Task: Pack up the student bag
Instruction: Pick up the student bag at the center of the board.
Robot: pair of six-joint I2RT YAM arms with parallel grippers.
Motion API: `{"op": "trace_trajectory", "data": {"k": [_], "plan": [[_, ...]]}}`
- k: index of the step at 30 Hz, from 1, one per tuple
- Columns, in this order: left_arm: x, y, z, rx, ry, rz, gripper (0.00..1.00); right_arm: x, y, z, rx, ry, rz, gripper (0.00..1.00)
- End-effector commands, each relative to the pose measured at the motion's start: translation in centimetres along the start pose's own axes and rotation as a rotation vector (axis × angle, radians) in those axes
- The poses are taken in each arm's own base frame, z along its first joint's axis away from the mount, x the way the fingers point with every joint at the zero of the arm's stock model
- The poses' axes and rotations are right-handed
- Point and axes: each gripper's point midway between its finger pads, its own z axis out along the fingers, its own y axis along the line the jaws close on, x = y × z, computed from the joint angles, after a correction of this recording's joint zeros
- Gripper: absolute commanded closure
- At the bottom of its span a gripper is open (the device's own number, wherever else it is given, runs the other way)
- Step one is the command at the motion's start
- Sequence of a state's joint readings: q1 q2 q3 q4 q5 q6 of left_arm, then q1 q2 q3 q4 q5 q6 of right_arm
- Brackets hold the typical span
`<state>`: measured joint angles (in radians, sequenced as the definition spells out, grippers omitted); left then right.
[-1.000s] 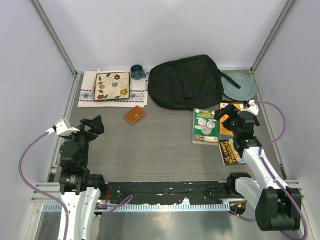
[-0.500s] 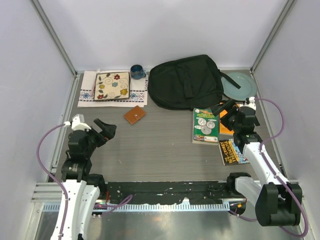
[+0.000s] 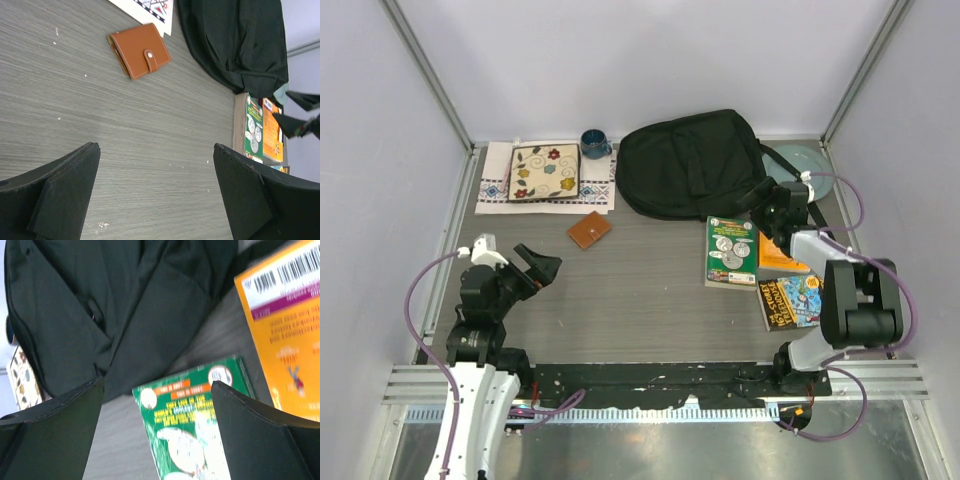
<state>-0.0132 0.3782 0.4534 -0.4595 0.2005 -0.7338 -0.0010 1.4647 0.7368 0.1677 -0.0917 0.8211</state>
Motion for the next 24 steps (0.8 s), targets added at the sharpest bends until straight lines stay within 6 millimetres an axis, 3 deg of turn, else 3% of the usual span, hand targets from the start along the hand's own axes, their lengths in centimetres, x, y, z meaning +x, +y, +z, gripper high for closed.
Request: {"op": "trace_trajectory", "data": {"k": [1, 3, 7, 14, 20, 23, 24], "plan": [[-0.4, -2.0, 0.0, 0.098, 0.009, 0.028, 0.00, -4.3, 2.3, 3.0, -0.024, -0.127, -0.068, 0.07], [-0.4, -2.3, -0.1, 0.109, 0.010, 0.038, 0.00, -5.0, 2.5, 4.2, 0.003, -0.117, -0.078, 0.07], [-0.8, -2.5, -0.2, 0.113, 0.003, 0.049, 0.00, -4.2, 1.2, 6.7, 0.068, -0.061, -0.077, 0.09], [-0.9, -2.4, 0.2, 0.107, 0.011, 0.052, 0.01, -3.6, -0.9, 8.7, 0.141, -0.053, -0.068, 0.10], [-0.5, -2.1, 0.6, 0.100, 0.027, 0.048, 0.00, -3.5, 0.1, 9.2, 0.109, -0.059, -0.075, 0.12], [-0.5, -2.0, 0.8, 0.101, 0.022, 0.045, 0.00, -3.6, 1.6, 10.2, 0.080, -0.049, -0.076, 0.12], [-0.5, -2.1, 0.8, 0.106, 0.022, 0.043, 0.00, -2.8, 1.1, 11.0, 0.092, -0.024, -0.077, 0.12]]}}
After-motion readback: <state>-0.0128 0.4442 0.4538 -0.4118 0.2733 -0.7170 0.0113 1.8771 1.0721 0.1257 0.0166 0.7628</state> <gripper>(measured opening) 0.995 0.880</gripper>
